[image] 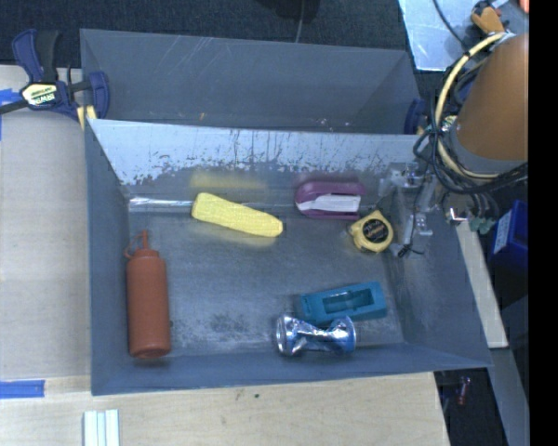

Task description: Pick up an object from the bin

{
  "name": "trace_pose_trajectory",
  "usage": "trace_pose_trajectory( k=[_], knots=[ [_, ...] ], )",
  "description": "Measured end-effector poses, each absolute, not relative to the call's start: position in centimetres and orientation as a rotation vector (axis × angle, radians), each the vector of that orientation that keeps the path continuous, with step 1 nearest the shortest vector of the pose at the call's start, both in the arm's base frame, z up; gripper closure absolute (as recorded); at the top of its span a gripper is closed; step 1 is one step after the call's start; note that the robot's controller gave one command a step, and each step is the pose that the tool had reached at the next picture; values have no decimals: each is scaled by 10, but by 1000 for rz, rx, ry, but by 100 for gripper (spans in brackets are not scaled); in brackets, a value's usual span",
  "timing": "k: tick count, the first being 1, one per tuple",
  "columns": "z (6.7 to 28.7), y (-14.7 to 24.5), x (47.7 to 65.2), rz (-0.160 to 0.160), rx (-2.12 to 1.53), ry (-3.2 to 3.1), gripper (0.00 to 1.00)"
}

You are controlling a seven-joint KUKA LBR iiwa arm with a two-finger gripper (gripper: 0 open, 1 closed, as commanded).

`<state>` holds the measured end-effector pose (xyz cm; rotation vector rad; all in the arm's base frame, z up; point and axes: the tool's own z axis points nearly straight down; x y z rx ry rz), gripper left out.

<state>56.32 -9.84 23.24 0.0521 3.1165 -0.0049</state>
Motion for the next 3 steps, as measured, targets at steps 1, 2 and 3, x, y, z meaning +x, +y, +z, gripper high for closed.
trace_pose_trajectory(
  k=[1,2,3],
  knots=[
    [217,-92,523,-8,-26,3112,0],
    [172,-102,543,-7,88,3109,0],
    [154,-55,521,-7,-40,3108,0]
  ],
)
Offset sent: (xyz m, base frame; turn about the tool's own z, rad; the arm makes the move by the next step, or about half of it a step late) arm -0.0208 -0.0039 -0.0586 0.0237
